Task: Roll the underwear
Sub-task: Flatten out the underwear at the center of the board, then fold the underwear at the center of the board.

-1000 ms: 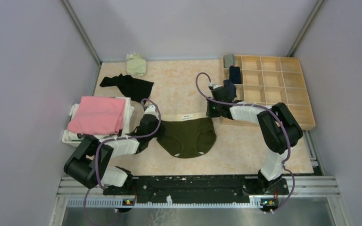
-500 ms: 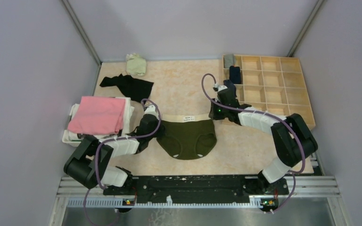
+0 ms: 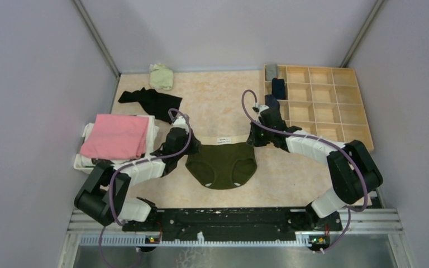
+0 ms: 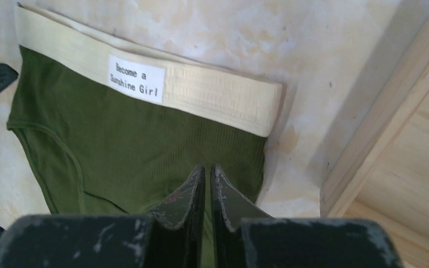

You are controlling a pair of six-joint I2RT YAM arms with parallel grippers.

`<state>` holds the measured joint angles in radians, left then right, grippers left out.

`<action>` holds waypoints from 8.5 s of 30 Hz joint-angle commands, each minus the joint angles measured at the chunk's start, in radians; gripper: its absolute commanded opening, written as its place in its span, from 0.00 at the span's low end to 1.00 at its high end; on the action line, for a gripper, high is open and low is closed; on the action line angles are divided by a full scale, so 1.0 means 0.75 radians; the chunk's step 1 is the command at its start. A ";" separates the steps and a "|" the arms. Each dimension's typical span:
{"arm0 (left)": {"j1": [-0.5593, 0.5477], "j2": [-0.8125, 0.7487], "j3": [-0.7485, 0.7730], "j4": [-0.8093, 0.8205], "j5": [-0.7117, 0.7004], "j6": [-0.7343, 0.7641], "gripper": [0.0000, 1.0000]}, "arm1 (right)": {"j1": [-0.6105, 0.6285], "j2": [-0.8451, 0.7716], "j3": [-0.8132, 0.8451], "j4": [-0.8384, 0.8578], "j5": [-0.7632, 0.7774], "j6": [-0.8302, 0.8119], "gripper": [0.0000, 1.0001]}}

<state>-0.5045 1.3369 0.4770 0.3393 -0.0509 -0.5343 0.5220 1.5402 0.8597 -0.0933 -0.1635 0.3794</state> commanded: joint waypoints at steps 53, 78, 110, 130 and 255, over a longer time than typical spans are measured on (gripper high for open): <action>0.005 -0.659 -0.228 -0.662 -0.325 -0.410 0.59 | 0.416 0.406 0.806 -0.320 0.212 0.206 0.43; 0.004 -0.672 -0.303 -0.591 -0.226 -0.346 0.60 | 0.572 1.215 1.793 -0.816 0.433 0.245 0.40; 0.023 -0.456 -0.252 -0.401 -0.232 -0.383 0.69 | 0.570 1.323 1.746 -0.857 0.479 0.171 0.00; 0.075 -0.267 -0.298 -0.162 -0.064 -0.300 0.46 | 0.560 1.293 1.697 -0.834 0.460 0.157 0.00; -0.810 0.184 0.246 -0.590 -0.163 -0.154 0.00 | 0.310 0.102 -0.152 0.287 0.252 0.376 0.00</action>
<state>-1.1046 1.4322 0.7055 -0.1776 -0.1730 -0.6067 0.7605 1.6188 0.7471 0.0845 0.0254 0.6807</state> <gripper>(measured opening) 0.017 0.009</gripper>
